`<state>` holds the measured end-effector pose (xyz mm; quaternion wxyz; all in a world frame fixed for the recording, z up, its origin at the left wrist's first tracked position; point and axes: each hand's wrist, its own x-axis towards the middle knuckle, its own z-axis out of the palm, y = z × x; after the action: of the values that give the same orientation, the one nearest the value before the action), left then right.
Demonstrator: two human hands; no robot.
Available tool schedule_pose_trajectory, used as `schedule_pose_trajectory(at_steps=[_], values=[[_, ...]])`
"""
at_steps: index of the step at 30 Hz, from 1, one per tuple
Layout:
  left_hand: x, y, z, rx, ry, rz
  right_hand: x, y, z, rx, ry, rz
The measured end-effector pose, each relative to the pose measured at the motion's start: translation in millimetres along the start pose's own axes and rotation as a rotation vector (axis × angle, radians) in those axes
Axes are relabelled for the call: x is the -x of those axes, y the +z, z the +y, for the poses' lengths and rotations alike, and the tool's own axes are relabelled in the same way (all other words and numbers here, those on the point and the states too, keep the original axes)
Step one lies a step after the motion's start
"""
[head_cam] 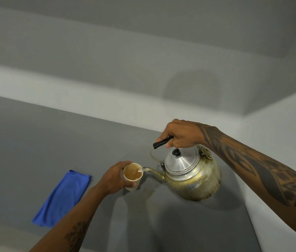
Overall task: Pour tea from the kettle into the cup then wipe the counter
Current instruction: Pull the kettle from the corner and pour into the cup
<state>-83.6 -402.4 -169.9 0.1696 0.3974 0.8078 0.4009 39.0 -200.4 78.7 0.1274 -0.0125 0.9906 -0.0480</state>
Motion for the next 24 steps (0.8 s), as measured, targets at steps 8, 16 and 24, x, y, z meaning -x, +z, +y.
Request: schedule_pose_trajectory(at_steps=[8, 16, 24], values=[[1, -2, 3, -0.002, 0.001, -0.010, -1, 1, 0, -0.010, -0.009, 0.002], [3, -2, 5, -0.003, -0.031, -0.014, 0, 14, 15, -0.097, 0.002, 0.031], [5, 0, 8, 0.015, -0.082, -0.030, 7, 35, 35, -0.207, 0.059, 0.058]])
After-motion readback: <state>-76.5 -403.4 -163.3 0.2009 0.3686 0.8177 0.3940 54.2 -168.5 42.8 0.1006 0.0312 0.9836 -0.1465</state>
